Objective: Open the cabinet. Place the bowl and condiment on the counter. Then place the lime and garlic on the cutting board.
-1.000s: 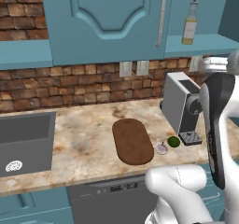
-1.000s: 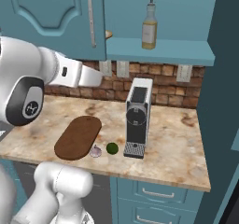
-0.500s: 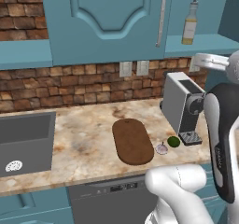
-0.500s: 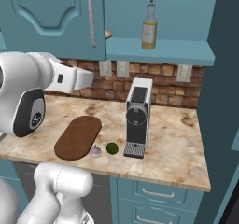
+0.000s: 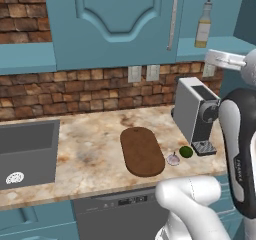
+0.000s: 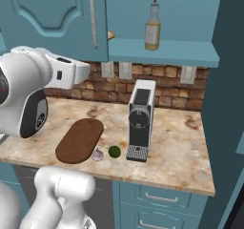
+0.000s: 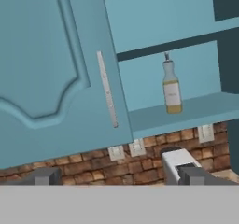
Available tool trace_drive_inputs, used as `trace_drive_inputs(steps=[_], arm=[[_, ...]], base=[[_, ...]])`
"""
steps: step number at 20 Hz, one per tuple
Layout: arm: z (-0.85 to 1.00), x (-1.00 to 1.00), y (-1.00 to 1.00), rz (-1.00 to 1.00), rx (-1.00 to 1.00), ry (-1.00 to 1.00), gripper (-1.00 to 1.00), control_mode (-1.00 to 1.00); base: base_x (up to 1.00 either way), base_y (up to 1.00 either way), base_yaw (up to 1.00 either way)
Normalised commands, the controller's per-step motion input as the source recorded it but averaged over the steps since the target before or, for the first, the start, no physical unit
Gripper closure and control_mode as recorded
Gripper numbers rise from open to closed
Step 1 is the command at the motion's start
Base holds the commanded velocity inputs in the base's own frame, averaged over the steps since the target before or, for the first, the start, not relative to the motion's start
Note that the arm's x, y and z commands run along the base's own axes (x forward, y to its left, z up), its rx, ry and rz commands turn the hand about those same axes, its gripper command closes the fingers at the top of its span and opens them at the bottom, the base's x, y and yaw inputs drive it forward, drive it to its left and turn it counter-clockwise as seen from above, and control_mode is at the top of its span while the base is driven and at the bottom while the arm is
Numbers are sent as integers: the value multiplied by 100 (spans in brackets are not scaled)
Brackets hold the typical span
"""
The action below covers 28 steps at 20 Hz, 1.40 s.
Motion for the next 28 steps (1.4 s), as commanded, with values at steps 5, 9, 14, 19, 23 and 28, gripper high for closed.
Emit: trace_drive_inputs(steps=[5,9,14,19,23,28], arm=[[15,6,5,5,0,-8,-100,-100],[0,7,33,4,0,-3,-100,-100],[0,23,24,3,0,0,-100,-100],[0,38,24,2,0,1,-100,-100],[0,45,18,0,0,7,-100,-100],[7,45,0,0,-1,0,-100,-100]], base=[[0,0,0],[0,0,0],[0,0,0],[0,0,0],[0,0,0],[0,0,0]])
